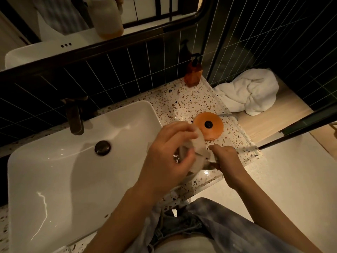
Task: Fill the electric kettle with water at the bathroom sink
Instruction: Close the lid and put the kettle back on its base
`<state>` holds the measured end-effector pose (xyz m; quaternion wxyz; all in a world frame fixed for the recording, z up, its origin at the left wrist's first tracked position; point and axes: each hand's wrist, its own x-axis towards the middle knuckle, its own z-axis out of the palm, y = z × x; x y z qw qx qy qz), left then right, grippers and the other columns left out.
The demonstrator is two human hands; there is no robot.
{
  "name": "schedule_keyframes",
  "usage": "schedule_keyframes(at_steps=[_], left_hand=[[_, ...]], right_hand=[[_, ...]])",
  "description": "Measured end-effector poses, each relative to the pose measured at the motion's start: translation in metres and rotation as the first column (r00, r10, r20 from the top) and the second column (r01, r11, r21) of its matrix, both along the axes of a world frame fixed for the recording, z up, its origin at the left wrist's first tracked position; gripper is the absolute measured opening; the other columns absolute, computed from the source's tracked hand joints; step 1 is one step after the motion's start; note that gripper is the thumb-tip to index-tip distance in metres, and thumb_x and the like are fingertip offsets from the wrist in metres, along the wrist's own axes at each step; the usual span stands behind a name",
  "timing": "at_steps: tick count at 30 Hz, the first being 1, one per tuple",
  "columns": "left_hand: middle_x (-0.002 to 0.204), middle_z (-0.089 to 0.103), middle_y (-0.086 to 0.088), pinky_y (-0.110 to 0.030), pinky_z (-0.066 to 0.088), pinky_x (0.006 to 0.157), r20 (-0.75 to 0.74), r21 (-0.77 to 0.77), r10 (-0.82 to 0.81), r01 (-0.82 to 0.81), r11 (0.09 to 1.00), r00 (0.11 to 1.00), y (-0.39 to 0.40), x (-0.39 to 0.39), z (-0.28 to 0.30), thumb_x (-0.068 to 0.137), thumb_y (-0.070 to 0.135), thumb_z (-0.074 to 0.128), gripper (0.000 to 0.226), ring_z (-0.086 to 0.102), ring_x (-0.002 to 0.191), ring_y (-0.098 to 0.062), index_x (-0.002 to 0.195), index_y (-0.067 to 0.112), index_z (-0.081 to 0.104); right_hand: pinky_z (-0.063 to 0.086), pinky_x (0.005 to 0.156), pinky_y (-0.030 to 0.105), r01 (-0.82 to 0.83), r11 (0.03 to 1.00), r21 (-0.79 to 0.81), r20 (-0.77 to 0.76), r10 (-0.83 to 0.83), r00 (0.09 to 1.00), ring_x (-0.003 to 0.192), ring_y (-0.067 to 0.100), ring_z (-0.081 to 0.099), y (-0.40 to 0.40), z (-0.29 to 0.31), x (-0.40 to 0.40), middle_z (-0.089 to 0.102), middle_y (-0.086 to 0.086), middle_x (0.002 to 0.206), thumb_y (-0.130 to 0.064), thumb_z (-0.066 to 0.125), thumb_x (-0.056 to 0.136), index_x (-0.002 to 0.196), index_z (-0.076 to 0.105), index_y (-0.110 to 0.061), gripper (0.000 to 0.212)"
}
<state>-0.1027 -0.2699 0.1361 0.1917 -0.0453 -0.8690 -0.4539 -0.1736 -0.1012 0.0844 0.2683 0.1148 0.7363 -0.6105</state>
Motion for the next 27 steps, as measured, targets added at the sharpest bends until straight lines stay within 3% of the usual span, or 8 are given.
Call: schedule_keyframes(at_steps=[6, 8, 12, 18, 21, 23, 25, 27], left_hand=[[0.137, 0.057, 0.003, -0.058, 0.016, 0.118, 0.005, -0.23, 0.038, -0.036, 0.973, 0.999, -0.023, 0.016, -0.027, 0.083, 0.025, 0.063, 0.031, 0.036, 0.142, -0.024, 0.111, 0.013, 0.071], [0.143, 0.053, 0.003, -0.059, 0.014, 0.118, 0.021, -0.286, 0.036, -0.029, 0.958, 0.999, -0.029, 0.018, -0.03, 0.087, 0.031, 0.06, 0.036, 0.029, 0.146, -0.026, 0.118, 0.016, 0.07], [0.153, 0.042, 0.003, -0.06, 0.014, 0.118, 0.113, -0.403, 0.005, 0.041, 0.914, 0.994, -0.039, 0.02, -0.038, 0.093, 0.043, 0.051, 0.048, 0.019, 0.15, -0.026, 0.135, 0.022, 0.057], [0.155, 0.039, 0.005, -0.059, 0.02, 0.117, 0.188, -0.414, 0.004, 0.075, 0.907, 0.982, -0.044, 0.027, -0.055, 0.096, 0.044, 0.044, 0.05, 0.016, 0.151, -0.026, 0.141, 0.025, 0.05], [0.155, 0.039, 0.005, -0.056, 0.024, 0.117, 0.173, -0.255, 0.03, 0.016, 0.967, 0.984, -0.04, 0.029, -0.061, 0.093, 0.038, 0.051, 0.05, 0.017, 0.15, -0.021, 0.141, 0.024, 0.05], [0.156, 0.037, 0.007, -0.044, 0.025, 0.119, 0.214, 0.008, 0.099, -0.103, 0.995, 0.972, -0.04, 0.031, -0.062, 0.09, 0.034, 0.059, 0.053, 0.019, 0.15, -0.012, 0.141, 0.026, 0.049], [0.157, 0.033, 0.014, -0.027, 0.024, 0.119, 0.325, 0.297, 0.149, -0.25, 0.922, 0.934, -0.04, 0.033, -0.063, 0.086, 0.031, 0.069, 0.064, 0.022, 0.147, -0.002, 0.145, 0.031, 0.043], [0.156, 0.035, 0.014, -0.027, 0.028, 0.118, 0.462, 0.494, 0.11, -0.358, 0.793, 0.88, -0.038, 0.034, -0.063, 0.081, 0.034, 0.072, 0.074, 0.03, 0.143, -0.003, 0.146, 0.037, 0.036]], right_hand=[[0.05, 0.069, 0.052, -0.06, 0.993, 0.097, -0.06, 0.067, 0.996, 0.067, 0.043, 0.054, 0.0, 0.0, 0.0, 0.053, 0.033, 0.071, -0.05, 0.057, 0.06, 0.084, 0.052, 0.026, 0.08], [0.053, 0.072, 0.055, -0.078, 0.993, 0.085, -0.06, 0.083, 0.995, 0.068, 0.044, 0.056, 0.0, 0.001, 0.0, 0.052, 0.038, 0.072, -0.048, 0.059, 0.063, 0.085, 0.052, 0.027, 0.079], [0.048, 0.07, 0.043, -0.077, 0.996, 0.036, -0.035, 0.078, 0.996, 0.067, 0.038, 0.055, 0.004, 0.0, -0.001, 0.052, 0.027, 0.07, -0.036, 0.059, 0.073, 0.084, 0.05, 0.031, 0.068], [0.049, 0.072, 0.052, -0.071, 0.997, 0.029, -0.031, 0.072, 0.997, 0.068, 0.036, 0.049, 0.004, -0.002, 0.0, 0.046, 0.026, 0.072, -0.049, 0.063, 0.069, 0.084, 0.042, 0.032, 0.085], [0.047, 0.072, 0.047, -0.067, 0.998, 0.02, -0.032, 0.068, 0.997, 0.067, 0.037, 0.05, 0.002, -0.003, 0.001, 0.045, 0.025, 0.072, -0.049, 0.063, 0.069, 0.08, 0.042, 0.032, 0.085], [0.045, 0.071, 0.047, -0.061, 0.998, 0.033, -0.033, 0.062, 0.998, 0.066, 0.037, 0.047, 0.001, -0.001, 0.002, 0.041, 0.023, 0.067, -0.046, 0.064, 0.072, 0.066, 0.045, 0.024, 0.072], [0.049, 0.07, 0.056, -0.048, 0.998, 0.052, -0.036, 0.05, 0.998, 0.066, 0.036, 0.046, 0.0, -0.002, 0.003, 0.037, 0.025, 0.061, -0.04, 0.065, 0.075, 0.06, 0.045, 0.017, 0.062], [0.05, 0.079, 0.068, -0.041, 0.997, 0.061, -0.026, 0.043, 0.999, 0.068, 0.037, 0.047, 0.001, -0.006, 0.001, 0.038, 0.035, 0.066, -0.045, 0.065, 0.069, 0.078, 0.044, 0.03, 0.078]])
